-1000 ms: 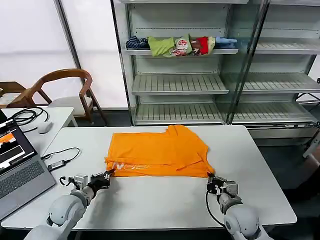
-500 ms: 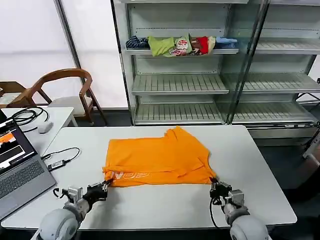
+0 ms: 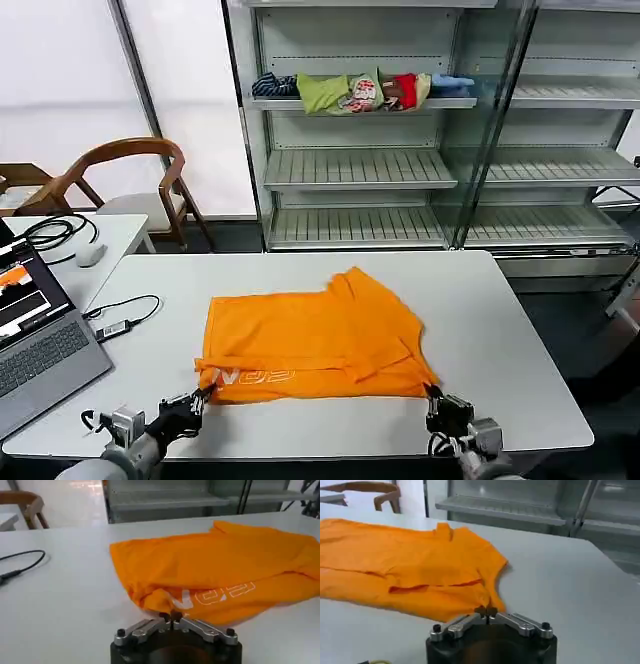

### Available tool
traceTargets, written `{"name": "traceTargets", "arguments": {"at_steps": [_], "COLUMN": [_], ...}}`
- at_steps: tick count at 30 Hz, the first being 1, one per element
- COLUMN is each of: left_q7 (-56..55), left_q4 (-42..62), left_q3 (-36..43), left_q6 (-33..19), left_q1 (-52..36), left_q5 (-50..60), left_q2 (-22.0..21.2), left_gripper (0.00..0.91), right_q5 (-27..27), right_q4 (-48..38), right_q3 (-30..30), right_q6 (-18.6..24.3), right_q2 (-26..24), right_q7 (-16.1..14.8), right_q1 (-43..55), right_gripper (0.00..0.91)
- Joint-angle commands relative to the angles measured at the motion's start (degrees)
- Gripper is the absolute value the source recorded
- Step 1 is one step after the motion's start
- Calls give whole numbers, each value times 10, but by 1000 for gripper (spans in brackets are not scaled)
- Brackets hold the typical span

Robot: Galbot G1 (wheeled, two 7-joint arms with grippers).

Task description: Fold and organize the clothes.

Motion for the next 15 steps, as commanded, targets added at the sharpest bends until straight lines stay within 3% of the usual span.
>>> {"name": "traceTargets", "arguments": {"at_steps": [1,15], "left_q7": [3,8], "left_q4": [-22,-29], "left_q3": [-19,-26], "left_q6": [-4,-7], "left_q1": [46,66], "left_q5": [1,8], "left_q2": [0,7], "left_gripper": [20,20], "right_q5": [-4,-15], "right_q4": [27,38], "right_q3": [18,21], "right_q6": [4,11], "right_q2": [-5,-1], "right_q7": [0,0], "right_q1": [-53,-81], "right_gripper": [0,0]}}
